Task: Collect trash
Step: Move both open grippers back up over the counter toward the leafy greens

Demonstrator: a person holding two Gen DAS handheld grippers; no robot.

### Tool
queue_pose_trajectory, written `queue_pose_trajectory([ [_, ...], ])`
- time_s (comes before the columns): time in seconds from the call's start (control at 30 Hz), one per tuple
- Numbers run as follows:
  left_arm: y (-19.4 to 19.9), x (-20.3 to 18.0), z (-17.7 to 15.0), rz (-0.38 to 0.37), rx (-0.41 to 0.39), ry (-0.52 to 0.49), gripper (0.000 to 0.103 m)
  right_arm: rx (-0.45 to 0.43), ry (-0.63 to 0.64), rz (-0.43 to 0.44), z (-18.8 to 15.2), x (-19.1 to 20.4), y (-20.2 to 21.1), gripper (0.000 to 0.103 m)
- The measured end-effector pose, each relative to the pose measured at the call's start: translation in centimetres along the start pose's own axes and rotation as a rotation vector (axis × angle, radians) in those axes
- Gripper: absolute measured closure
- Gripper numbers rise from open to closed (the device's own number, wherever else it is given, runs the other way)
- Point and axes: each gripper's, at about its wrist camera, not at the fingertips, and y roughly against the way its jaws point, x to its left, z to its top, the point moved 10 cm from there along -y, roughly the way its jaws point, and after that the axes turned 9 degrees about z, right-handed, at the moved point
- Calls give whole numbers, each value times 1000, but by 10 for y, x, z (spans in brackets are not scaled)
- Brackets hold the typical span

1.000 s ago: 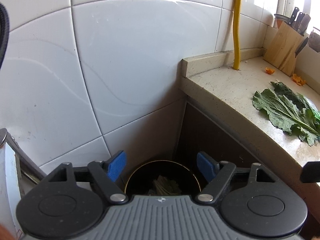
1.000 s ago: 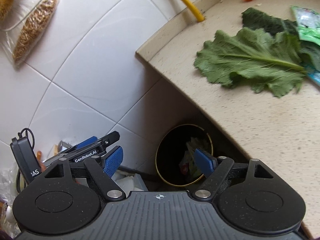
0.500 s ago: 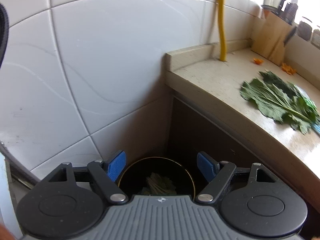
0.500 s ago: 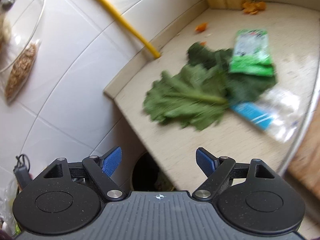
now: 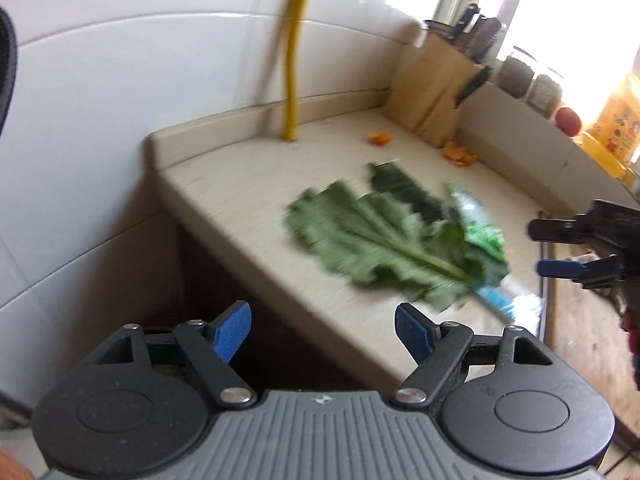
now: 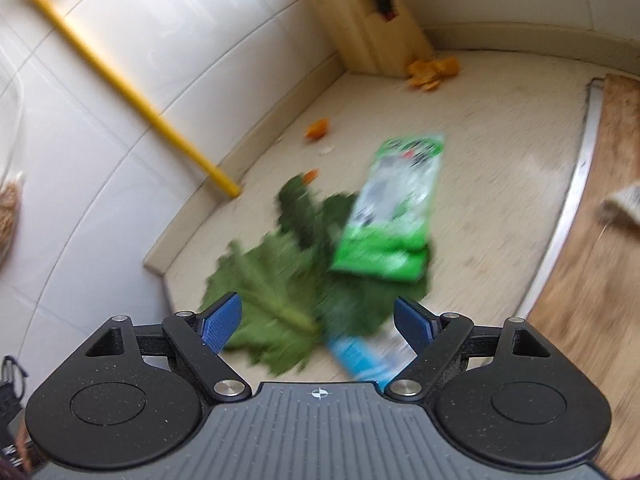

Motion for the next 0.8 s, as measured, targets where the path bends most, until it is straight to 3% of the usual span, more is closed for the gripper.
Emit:
queue_pose_trajectory([
  [0.23,-14,-43,25,-32,2,-19,28,-27,-126,49,34,-53,-12,15],
  [0.4,-23,-73,30,-70,22,-25,28,-23,-167,81,42,-68,-23,15],
  [0.57,-36,-89,16,-127,111,-37,28,-6,-135,158,41,-51,-24,15],
  [0.7,-45,-84,11,-185,168,52,28,30,-60,239,50,-19,-42,13],
  [0.8,-57,-80,13,-188,190,108,28,63,-68,299,58,-8,-70,13],
])
